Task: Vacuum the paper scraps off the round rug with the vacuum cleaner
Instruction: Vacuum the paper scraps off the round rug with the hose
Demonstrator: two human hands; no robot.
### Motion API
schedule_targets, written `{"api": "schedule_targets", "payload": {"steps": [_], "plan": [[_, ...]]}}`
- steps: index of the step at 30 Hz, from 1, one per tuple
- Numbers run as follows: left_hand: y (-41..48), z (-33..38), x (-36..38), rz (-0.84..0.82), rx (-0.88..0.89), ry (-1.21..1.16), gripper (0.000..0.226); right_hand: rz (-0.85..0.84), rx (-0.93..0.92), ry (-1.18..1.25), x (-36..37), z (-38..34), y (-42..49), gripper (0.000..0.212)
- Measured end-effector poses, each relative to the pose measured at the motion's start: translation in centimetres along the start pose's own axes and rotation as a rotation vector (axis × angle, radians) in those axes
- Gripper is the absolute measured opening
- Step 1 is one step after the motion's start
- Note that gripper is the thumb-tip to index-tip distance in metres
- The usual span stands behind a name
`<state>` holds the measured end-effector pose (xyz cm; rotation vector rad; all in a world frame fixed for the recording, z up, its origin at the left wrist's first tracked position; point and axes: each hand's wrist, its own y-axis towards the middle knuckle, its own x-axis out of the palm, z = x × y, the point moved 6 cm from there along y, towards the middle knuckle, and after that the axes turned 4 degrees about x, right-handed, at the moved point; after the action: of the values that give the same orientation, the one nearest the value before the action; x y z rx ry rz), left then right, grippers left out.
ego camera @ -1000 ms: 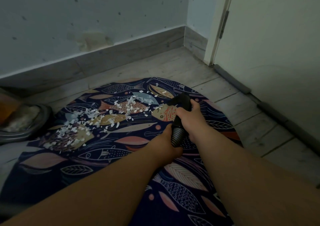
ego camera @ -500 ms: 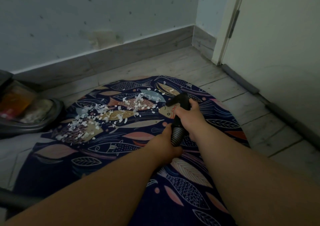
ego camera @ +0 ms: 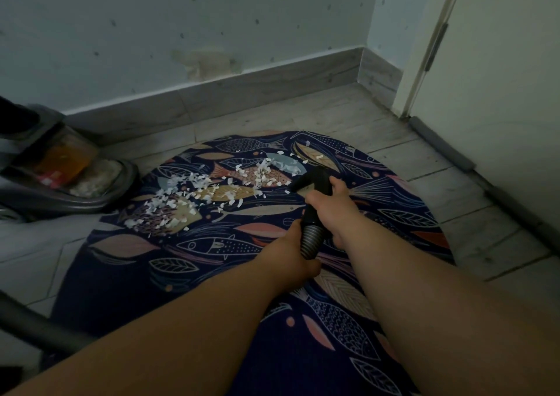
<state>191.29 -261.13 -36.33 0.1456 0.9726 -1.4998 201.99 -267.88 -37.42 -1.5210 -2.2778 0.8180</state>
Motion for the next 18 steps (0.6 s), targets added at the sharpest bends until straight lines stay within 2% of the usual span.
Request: {"api": "schedule_targets", "payload": {"steps": [4,11,18], "plan": [[-0.9,-0.7,-0.4,0.023,-0.009,-0.001,0.089,0.006,0.008,-0.052,0.8,0.0,-0.4,0.08],[-2.4,-2.1,-1.2,0.044,-0.045,-0.046,0.082,-0.039,0.014,-0.086,3.3,-0.1,-1.3,0.082],[-4.2,-4.2,-2.2,0.055,-0.106,-0.007,0.09,-0.104,0.042,-0.107,6.2,0.3,-2.6,0.088]]}}
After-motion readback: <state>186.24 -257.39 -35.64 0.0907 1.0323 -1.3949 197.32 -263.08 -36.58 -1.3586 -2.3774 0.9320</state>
